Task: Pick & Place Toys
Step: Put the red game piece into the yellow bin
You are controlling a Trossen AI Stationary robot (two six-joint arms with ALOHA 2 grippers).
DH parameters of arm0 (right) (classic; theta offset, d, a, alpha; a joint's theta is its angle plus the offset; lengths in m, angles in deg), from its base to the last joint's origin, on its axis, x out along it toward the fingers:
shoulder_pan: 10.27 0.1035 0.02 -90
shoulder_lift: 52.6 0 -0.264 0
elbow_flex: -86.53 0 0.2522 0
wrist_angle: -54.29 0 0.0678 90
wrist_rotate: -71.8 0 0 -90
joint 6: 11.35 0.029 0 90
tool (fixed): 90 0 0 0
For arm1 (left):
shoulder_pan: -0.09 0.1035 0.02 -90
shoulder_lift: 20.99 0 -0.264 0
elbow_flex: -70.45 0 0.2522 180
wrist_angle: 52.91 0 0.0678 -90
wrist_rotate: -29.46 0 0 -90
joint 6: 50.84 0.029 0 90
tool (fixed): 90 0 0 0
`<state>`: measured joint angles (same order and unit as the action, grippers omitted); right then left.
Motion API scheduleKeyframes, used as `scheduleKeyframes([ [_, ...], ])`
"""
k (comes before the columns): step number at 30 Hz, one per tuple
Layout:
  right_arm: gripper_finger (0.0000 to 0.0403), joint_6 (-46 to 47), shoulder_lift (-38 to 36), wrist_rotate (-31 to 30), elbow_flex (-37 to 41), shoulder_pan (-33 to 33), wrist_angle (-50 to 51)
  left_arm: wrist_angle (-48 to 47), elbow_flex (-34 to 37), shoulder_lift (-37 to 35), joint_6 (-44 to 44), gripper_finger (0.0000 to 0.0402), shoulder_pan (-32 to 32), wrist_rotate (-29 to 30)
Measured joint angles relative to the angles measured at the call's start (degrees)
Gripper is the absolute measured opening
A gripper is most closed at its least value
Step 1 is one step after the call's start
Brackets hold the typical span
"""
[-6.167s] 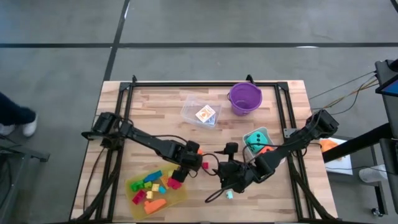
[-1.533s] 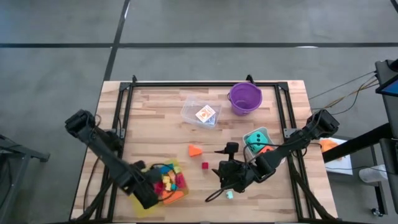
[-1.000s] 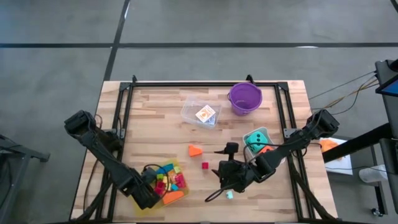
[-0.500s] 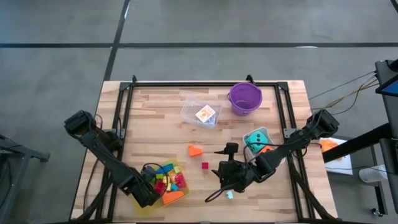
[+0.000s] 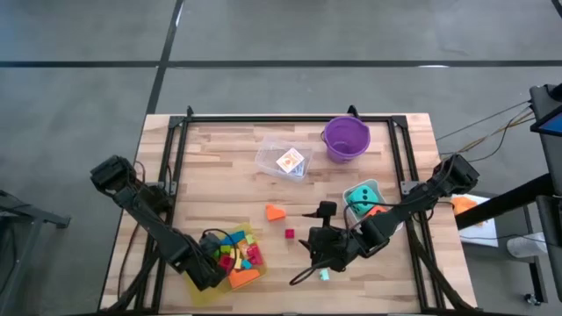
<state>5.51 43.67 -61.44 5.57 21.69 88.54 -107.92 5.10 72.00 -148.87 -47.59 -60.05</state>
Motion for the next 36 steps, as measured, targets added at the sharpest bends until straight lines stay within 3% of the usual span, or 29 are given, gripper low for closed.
scheduleKeyframes([
  [8,0.0363,-0.3,0.0,0.0,0.0,0.0,0.0,1.2,1.1,-0.2,0.0,0.0100,0.0,0.1],
  [16,0.0363,-0.3,0.0,0.0,0.0,0.0,0.0,1.4,1.3,-0.1,0.2,0.0130,0.0,0.1],
  [36,0.0363,-0.3,0.0,0.0,0.0,0.0,0.0,2.5,0.3,0.1,0.7,0.0138,0.2,-2.1],
])
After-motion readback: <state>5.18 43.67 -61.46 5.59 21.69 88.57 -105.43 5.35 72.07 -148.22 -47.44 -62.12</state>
